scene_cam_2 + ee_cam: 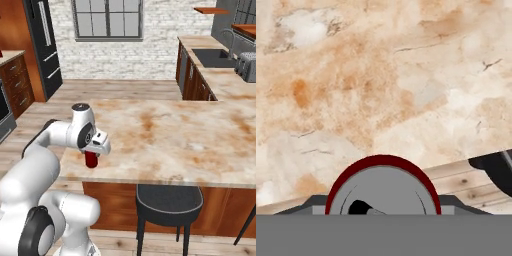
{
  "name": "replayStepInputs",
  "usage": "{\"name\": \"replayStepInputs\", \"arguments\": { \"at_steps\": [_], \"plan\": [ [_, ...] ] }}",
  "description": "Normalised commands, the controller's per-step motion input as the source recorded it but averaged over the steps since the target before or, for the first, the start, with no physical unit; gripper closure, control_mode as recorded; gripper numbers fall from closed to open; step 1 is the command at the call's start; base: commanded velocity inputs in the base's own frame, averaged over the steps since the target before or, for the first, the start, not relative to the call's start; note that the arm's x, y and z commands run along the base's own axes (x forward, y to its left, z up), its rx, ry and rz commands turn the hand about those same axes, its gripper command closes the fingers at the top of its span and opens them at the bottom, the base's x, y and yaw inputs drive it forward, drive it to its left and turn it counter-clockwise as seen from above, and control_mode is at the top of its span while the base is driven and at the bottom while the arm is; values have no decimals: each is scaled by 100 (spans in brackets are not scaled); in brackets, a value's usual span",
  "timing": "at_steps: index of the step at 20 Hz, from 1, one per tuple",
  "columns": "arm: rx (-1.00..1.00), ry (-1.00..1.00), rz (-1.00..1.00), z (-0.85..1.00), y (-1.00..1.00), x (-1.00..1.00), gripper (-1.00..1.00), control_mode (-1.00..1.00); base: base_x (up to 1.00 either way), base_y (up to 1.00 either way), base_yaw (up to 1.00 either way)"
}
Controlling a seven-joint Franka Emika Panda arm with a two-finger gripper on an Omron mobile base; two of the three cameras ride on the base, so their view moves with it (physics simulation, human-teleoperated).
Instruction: Four empty soda cans are scattered around the kitchen. Gather all the cans and cluster them next to the stove for recycling.
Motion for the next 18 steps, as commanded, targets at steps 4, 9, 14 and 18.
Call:
{"name": "replayStepInputs", "arguments": {
  "at_steps": [4, 9, 14, 18],
  "plan": [
    [2, -1, 0, -10, 38, -11, 100, 100, -2, 19, 0],
    [0, 0, 0, 0, 0, 0, 100, 100, -1, 98, -3],
    [0, 0, 0, 0, 0, 0, 100, 100, 12, 100, -7],
    [0, 0, 0, 0, 0, 0, 100, 100, 29, 96, -6]
  ]
}}
